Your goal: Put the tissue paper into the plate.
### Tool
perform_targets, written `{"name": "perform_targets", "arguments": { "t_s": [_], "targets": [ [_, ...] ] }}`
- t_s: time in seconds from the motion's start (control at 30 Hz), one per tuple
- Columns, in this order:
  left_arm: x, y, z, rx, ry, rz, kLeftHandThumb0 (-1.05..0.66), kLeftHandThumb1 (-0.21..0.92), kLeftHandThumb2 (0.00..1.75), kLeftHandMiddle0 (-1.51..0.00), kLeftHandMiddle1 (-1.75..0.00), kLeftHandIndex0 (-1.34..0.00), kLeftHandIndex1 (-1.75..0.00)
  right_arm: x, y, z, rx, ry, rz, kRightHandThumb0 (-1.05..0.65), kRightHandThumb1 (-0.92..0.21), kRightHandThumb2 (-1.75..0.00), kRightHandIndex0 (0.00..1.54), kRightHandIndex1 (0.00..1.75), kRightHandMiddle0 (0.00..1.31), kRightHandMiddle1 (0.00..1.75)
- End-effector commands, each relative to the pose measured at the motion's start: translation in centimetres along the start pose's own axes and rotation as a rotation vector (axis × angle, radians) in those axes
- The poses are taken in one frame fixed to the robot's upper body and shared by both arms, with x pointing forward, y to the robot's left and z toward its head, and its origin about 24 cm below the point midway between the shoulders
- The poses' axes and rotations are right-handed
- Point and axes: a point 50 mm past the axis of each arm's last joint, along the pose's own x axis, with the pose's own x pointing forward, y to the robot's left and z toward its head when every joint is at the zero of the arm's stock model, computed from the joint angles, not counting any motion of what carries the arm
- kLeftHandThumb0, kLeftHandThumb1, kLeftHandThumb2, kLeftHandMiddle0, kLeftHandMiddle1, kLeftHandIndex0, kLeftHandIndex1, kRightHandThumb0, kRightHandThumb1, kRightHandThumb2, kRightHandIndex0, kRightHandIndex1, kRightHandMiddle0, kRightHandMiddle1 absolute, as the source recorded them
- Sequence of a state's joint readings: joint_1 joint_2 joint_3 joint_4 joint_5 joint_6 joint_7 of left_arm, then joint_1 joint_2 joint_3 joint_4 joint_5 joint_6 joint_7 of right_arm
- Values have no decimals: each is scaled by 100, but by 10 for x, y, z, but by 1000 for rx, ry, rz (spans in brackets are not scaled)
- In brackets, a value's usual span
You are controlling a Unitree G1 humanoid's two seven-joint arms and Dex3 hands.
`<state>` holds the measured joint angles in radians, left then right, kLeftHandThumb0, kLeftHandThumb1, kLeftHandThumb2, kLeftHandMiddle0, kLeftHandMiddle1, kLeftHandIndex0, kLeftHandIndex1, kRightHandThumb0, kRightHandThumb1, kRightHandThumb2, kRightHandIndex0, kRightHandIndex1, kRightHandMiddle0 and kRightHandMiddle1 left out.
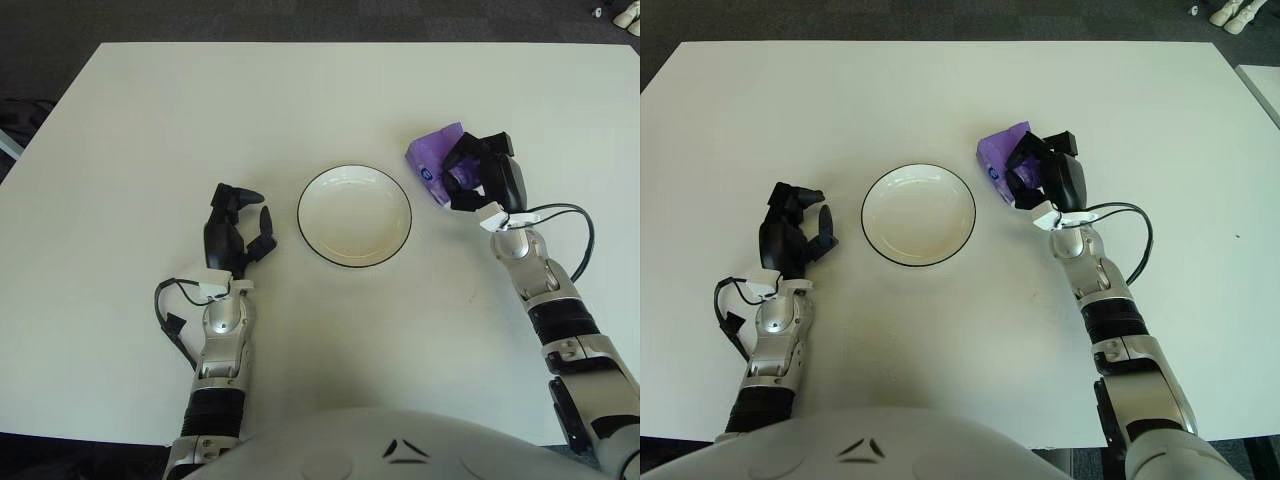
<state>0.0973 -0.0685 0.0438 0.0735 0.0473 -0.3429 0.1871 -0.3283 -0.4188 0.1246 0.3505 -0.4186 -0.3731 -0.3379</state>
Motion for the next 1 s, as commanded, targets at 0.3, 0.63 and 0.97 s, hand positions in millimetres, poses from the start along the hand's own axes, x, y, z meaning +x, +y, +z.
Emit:
{"name": "perform_targets", "arguments": {
  "t_s": [0.3, 0.63, 0.97],
  "targets": [
    [-27, 13, -32, 53, 191, 20, -41, 56, 102, -65, -146, -42, -175, -22, 11, -6, 69, 112, 5, -11, -22, -147, 139, 175, 112, 175],
    [-26, 13, -32, 52, 199, 22, -41, 55, 104, -64, -147, -43, -175, -21, 5, -1, 171, 104, -28, -7, -18, -152, 138, 175, 115, 175],
    [-26, 13, -32, 55, 210, 30, -41, 55, 103, -63, -145, -43, -175, -18, -6, 6, 266, 53, -83, -7, -17, -153, 137, 175, 116, 175]
  ]
}}
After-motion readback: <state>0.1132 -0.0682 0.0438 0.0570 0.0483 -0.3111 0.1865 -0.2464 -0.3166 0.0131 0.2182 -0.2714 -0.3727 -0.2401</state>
